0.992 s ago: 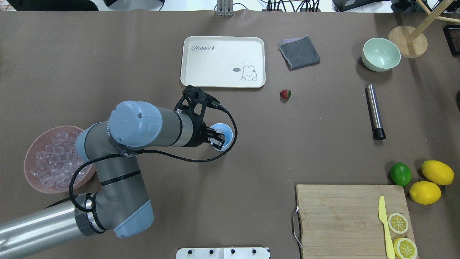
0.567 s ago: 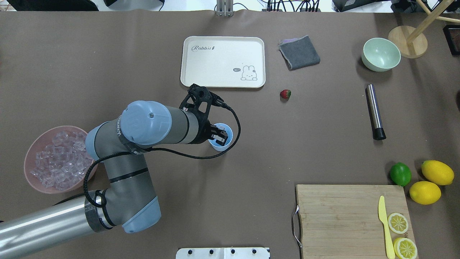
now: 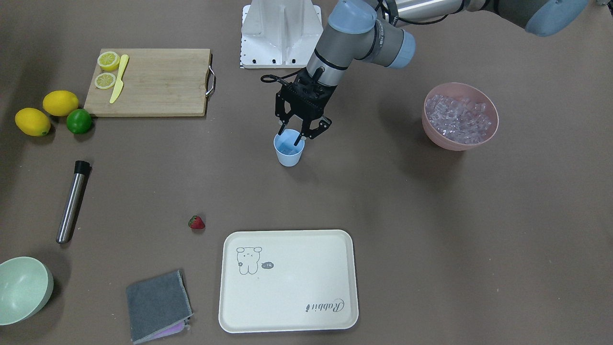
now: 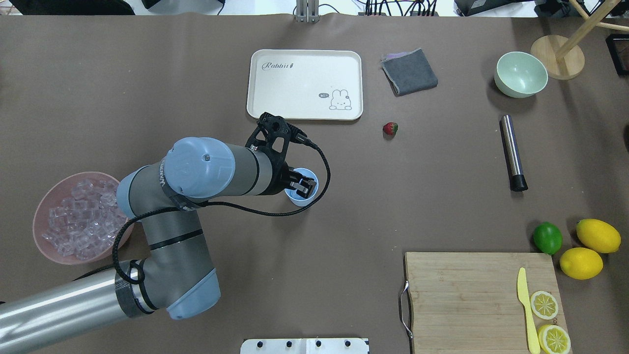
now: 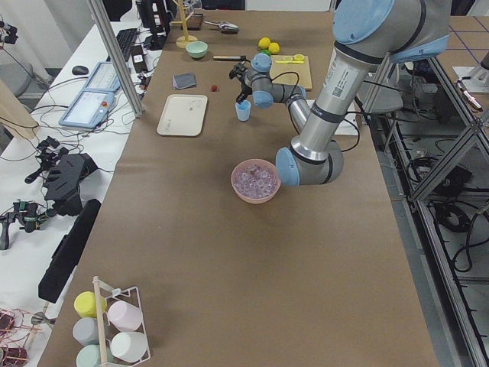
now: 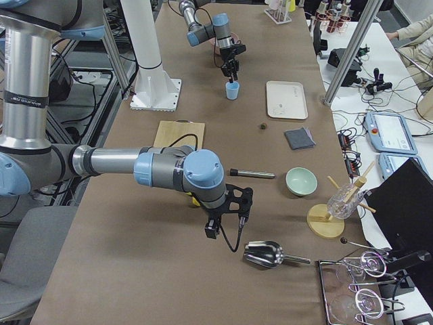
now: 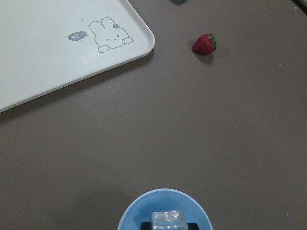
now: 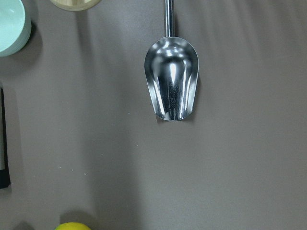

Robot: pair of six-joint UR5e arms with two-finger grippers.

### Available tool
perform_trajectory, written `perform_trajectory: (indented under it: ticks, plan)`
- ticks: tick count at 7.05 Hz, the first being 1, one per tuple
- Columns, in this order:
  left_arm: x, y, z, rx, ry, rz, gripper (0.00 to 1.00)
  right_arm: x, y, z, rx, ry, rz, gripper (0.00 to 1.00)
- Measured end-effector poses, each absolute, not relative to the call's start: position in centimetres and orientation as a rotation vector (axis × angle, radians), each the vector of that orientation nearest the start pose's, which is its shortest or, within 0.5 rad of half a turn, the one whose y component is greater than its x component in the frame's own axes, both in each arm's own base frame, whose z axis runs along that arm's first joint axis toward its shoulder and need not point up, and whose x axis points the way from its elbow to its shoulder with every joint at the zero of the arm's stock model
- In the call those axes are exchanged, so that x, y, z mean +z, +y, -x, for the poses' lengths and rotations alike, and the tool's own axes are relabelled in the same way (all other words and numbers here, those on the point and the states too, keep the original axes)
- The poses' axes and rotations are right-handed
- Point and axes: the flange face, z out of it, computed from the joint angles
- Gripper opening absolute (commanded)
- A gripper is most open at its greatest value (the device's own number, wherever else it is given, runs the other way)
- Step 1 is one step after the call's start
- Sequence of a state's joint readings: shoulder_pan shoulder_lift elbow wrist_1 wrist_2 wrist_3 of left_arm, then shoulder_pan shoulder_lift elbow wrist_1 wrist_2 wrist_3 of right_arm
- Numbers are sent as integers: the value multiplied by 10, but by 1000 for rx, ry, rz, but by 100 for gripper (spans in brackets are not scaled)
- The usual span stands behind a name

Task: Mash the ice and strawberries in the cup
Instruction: 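Open the left gripper over the light-blue cup to drop the ice, then move the left gripper back over the pink ice bowl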

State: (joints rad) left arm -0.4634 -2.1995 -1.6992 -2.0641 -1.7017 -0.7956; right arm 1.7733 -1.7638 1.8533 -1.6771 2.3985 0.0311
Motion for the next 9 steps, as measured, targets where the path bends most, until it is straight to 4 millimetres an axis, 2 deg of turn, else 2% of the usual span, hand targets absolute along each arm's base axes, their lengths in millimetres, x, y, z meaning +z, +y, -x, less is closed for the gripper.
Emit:
perform_trajectory:
  ticks: [1, 2, 3, 4, 5, 6, 7, 8, 9]
  plan:
    - [171, -404, -522, 348, 1097, -639, 98, 613, -388, -141, 226, -828, -57, 100]
    - [179, -412, -492, 352, 1088, -627, 98, 613, -388, -141, 226, -827, -58, 100]
    - [201, -425, -446, 381, 1056, -623, 98, 613, -388, -141, 226, -827, -58, 100]
    - [236, -432, -393, 437, 1010, -630, 98, 613, -388, -141, 225, -825, -58, 100]
    - [271, -432, -338, 502, 967, -638, 98, 613, -388, -141, 222, -825, -59, 100]
    - [296, -428, -287, 552, 935, -651, 98, 613, -388, -141, 220, -826, -60, 100]
    - [318, -418, -247, 609, 907, -675, 98, 613, -388, -141, 218, -826, -61, 100]
    - [341, -404, -224, 669, 885, -705, 98, 613, -388, -141, 218, -825, -60, 100]
    - [370, -393, -212, 710, 874, -729, 98, 614, -388, -141, 221, -826, -57, 100]
